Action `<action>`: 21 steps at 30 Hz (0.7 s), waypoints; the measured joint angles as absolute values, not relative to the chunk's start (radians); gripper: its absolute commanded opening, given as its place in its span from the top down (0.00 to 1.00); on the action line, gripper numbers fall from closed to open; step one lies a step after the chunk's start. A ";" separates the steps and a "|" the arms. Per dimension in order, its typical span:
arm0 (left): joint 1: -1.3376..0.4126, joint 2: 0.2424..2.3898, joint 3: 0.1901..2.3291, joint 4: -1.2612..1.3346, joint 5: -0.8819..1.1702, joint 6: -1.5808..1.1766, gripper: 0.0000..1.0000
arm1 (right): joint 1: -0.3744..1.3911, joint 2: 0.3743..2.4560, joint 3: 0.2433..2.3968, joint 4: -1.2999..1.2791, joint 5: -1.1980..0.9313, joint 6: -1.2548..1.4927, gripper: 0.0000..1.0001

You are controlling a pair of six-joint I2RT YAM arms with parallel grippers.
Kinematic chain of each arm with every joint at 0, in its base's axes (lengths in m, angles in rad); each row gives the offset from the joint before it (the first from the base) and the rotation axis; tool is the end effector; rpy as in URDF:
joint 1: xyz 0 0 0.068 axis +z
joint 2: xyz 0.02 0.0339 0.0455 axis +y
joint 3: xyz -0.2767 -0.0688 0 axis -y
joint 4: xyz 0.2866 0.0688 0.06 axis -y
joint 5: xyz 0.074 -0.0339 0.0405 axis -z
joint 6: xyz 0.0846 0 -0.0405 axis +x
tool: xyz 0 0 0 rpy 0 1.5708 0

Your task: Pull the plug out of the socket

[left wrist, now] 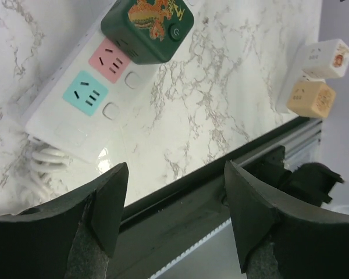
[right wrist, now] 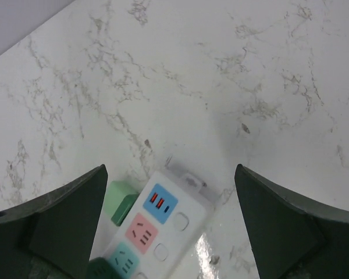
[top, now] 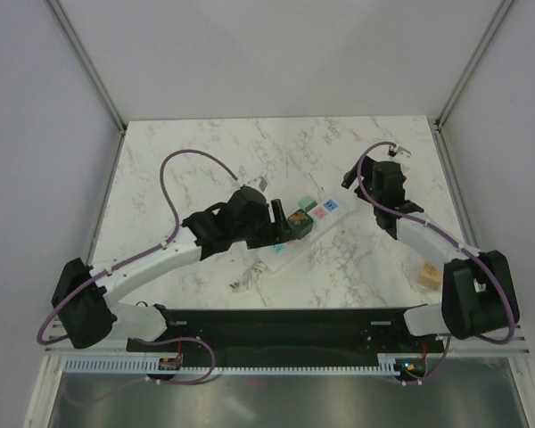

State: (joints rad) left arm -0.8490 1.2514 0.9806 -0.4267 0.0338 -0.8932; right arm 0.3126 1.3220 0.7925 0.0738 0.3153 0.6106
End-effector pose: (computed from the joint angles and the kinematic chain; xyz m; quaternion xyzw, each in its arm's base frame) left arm 0.2270 -0.2622 0.2555 -0.0129 0.9060 -0.3334 0.2606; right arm 0.3584 0.0883 0.2207 0.2066 0.8164 0.1135 0.5272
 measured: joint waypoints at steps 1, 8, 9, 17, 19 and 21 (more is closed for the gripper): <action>-0.868 1.292 1.003 -0.429 0.003 -0.905 0.26 | 0.252 1.369 0.791 0.107 0.254 0.618 0.05; -0.939 1.515 1.111 -0.412 -0.135 -0.999 0.42 | 0.078 1.662 0.774 0.341 -0.043 0.636 0.26; -0.943 1.530 1.111 -0.411 -0.144 -1.010 0.48 | 0.076 1.684 0.766 0.370 -0.074 0.640 0.28; -0.958 1.557 1.024 -0.376 -0.159 -1.065 0.73 | 0.075 1.795 0.746 0.547 -0.262 0.682 0.45; -0.962 1.557 0.988 -0.351 -0.152 -1.073 0.77 | 0.075 1.797 0.738 0.574 -0.281 0.690 0.46; -0.965 1.558 0.957 -0.330 -0.146 -1.084 0.78 | 0.078 1.802 0.728 0.600 -0.296 0.694 0.46</action>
State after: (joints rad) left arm -0.9649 1.5578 0.9569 -0.3298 -0.1459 -1.0843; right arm 0.0784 1.8019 0.7277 0.5999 -0.2962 0.6937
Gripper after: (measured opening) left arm 0.232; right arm 0.544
